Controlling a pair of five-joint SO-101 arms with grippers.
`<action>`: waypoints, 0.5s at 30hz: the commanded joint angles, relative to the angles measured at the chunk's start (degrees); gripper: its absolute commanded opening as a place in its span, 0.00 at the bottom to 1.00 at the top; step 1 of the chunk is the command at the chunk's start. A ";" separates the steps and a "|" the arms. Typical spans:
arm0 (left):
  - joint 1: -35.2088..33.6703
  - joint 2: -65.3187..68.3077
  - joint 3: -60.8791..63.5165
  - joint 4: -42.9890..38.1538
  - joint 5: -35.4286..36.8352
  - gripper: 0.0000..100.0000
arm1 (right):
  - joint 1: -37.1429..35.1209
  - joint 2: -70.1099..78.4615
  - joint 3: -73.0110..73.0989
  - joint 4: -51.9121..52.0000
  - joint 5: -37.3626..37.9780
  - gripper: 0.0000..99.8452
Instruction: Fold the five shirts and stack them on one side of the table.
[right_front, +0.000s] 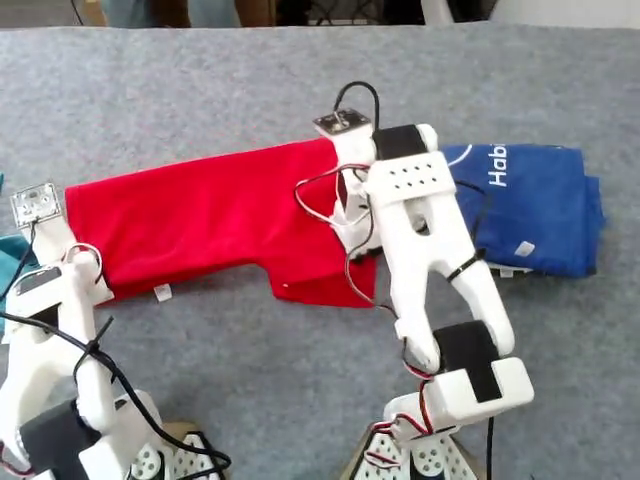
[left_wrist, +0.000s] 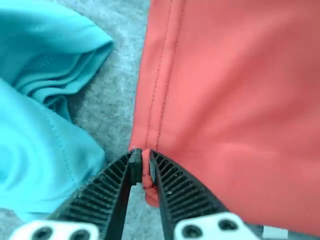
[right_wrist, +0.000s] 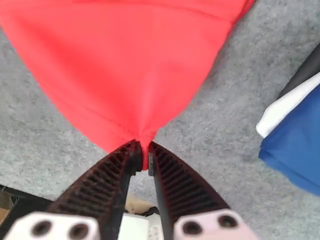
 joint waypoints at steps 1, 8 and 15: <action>2.95 -1.41 -0.92 -0.18 -0.70 0.03 | 0.35 -1.89 3.03 -1.58 0.18 0.01; 3.65 -1.41 -0.75 0.09 -5.71 0.03 | 0.26 -1.10 6.90 -4.31 0.62 0.02; -0.40 -1.67 -2.59 1.67 3.25 0.20 | 0.62 -1.54 6.46 0.53 7.30 0.34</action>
